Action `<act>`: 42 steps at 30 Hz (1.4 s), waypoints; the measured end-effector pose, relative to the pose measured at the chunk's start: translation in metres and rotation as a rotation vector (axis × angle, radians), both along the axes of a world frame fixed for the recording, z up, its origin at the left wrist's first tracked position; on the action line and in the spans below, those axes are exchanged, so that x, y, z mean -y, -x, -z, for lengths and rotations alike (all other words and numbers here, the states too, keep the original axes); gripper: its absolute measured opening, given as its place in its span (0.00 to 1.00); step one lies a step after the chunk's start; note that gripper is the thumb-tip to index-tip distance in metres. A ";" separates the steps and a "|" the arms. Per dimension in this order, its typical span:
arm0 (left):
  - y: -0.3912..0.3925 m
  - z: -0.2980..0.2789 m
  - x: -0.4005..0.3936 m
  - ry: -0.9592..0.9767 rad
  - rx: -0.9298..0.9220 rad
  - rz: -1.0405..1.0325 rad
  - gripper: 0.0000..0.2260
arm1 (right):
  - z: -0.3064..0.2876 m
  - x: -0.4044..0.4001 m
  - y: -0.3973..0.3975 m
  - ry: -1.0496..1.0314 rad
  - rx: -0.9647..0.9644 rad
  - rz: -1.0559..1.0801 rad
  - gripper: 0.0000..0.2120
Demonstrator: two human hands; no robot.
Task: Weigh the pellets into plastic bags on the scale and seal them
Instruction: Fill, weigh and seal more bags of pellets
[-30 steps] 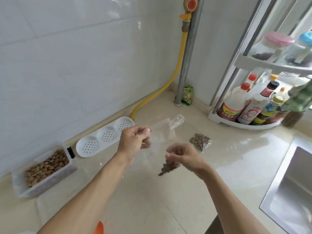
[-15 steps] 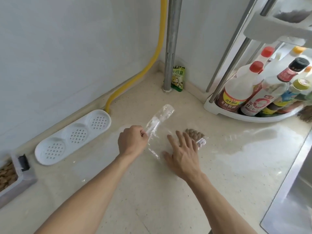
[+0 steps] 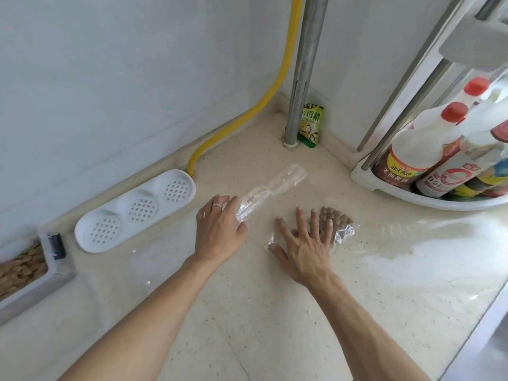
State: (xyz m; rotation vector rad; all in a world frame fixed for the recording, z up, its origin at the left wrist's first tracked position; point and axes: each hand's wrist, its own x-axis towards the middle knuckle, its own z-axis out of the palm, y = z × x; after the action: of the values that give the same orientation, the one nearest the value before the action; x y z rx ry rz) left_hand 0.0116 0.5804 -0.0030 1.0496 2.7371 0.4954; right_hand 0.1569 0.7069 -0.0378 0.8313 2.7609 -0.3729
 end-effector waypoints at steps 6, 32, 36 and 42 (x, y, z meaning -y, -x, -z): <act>0.011 -0.002 0.050 0.027 0.004 -0.087 0.30 | -0.030 0.044 0.042 0.058 -0.340 -0.052 0.25; 0.038 -0.019 0.145 -0.093 -0.139 -0.181 0.04 | -0.026 0.116 0.085 0.216 -0.432 0.116 0.05; 0.042 -0.048 0.150 -0.267 0.036 -0.230 0.01 | -0.045 0.122 0.089 0.315 -0.693 0.116 0.01; 0.050 -0.089 0.189 -0.296 0.325 -0.162 0.05 | -0.102 0.162 0.100 0.574 -0.794 0.145 0.11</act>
State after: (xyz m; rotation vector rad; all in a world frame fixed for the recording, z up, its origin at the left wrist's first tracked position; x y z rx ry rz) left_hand -0.0388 0.3909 0.0864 0.7241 2.5149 1.0248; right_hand 0.0564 0.5449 0.0638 0.8402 2.9349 -1.7489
